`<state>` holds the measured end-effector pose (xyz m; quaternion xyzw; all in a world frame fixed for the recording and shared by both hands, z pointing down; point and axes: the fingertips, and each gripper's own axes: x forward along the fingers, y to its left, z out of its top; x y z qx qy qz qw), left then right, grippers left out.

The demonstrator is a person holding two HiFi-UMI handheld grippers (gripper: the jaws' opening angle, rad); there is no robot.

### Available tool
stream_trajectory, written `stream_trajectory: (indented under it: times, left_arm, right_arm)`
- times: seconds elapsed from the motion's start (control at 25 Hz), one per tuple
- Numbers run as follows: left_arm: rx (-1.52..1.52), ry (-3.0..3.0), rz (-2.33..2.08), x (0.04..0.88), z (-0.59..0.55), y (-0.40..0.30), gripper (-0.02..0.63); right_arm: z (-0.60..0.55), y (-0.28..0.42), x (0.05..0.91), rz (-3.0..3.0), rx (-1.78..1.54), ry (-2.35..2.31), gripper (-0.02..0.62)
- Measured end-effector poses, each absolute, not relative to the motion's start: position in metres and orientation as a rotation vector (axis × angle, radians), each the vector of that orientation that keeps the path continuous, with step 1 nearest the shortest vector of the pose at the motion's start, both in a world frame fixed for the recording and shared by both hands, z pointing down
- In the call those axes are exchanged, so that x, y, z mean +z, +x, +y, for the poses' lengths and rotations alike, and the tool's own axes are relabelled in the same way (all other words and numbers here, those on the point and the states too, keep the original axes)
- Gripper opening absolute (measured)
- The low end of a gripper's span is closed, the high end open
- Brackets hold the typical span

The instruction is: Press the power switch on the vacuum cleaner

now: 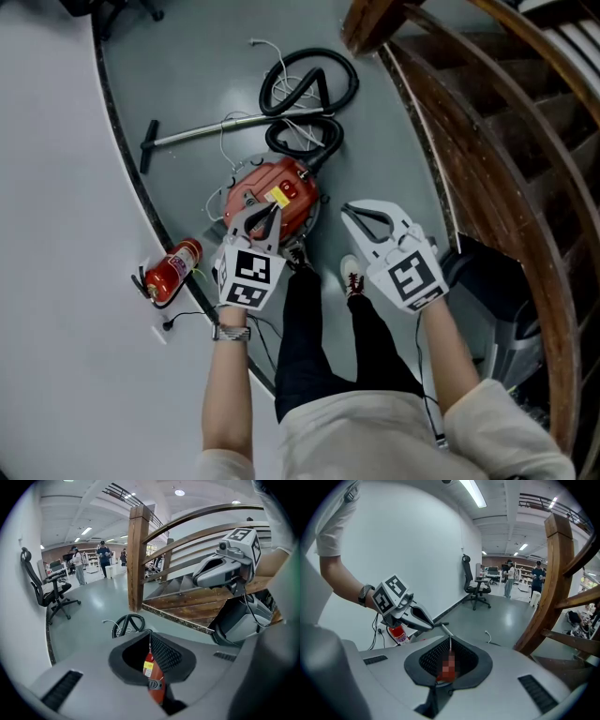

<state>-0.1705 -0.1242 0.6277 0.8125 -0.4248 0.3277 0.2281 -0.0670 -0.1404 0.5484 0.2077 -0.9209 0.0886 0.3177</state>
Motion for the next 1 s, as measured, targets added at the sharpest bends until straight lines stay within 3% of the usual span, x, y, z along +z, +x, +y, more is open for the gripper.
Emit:
stream_trajectory:
  times: [1.0]
  left_arm:
    - [0.976, 2.264, -1.01, 0.734, -0.149, -0.163, 0.063]
  right_arm:
    - [-0.145, -0.07, 0.631, -2.384, 0.314, 0.571, 0.031]
